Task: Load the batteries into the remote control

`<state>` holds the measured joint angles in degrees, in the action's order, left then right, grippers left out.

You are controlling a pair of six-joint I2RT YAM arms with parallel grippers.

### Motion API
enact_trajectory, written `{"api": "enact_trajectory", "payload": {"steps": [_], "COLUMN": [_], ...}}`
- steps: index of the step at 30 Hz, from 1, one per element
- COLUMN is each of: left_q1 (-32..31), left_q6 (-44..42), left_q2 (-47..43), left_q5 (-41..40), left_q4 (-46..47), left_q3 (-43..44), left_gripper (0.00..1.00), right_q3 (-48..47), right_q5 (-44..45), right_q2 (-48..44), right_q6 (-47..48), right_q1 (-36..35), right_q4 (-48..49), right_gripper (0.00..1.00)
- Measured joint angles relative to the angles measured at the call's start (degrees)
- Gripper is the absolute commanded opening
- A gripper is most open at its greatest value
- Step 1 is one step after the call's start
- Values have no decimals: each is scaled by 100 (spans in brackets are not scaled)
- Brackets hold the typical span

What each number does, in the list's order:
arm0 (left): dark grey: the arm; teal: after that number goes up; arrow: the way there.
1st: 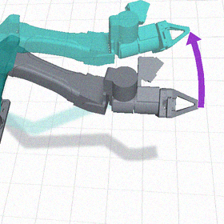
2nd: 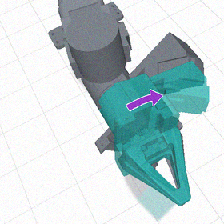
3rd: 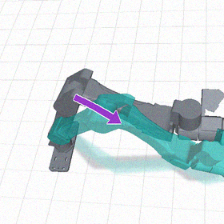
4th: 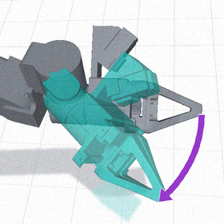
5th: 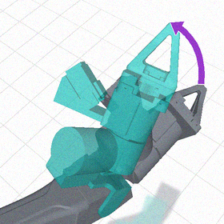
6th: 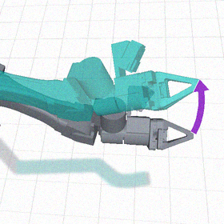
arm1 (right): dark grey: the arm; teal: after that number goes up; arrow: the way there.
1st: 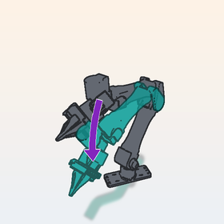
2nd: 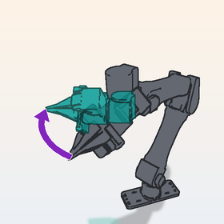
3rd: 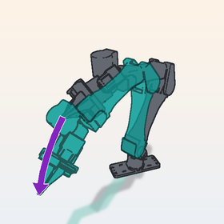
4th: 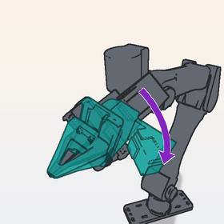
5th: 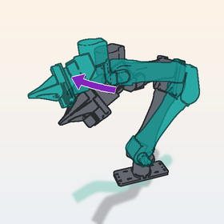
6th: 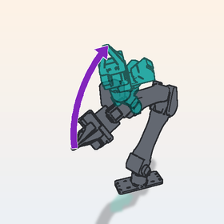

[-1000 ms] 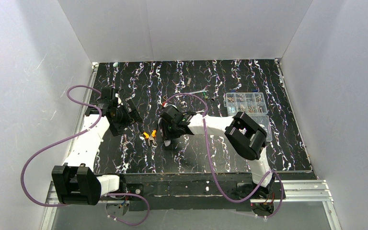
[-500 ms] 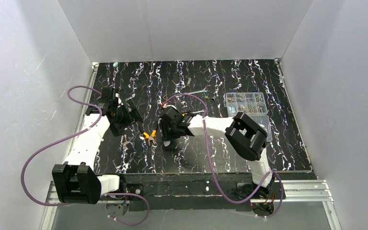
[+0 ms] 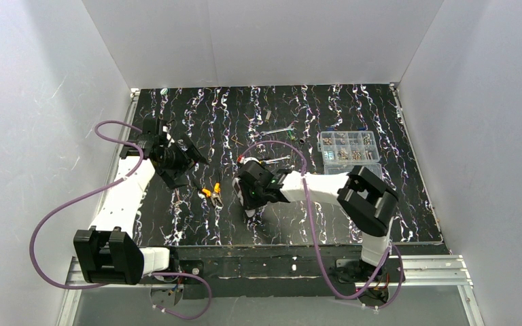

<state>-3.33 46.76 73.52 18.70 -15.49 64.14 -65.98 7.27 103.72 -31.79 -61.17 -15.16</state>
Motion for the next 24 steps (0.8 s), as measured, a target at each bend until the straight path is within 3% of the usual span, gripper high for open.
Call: {"api": "enact_trajectory", "payload": {"steps": [11,19,24], "left_q1": [-669,-1040,-1228], "left_q6": [1902,2516,2702], "left_q2": [420,861,1019], "left_q5": [470,581,623], "left_q4": [57,63,66], "left_q3": [361,678,710], "left_gripper": [91,91,85], "right_q3": [299,407,503], "right_q5": [986,1106,1202], "right_q2": [-1276,-1600,-1749], "right_q6": [1821,2911,3346], "right_q1": [-11,-57,-170], "right_q4": [50,116,208], "right_gripper": [1,1,1]}}
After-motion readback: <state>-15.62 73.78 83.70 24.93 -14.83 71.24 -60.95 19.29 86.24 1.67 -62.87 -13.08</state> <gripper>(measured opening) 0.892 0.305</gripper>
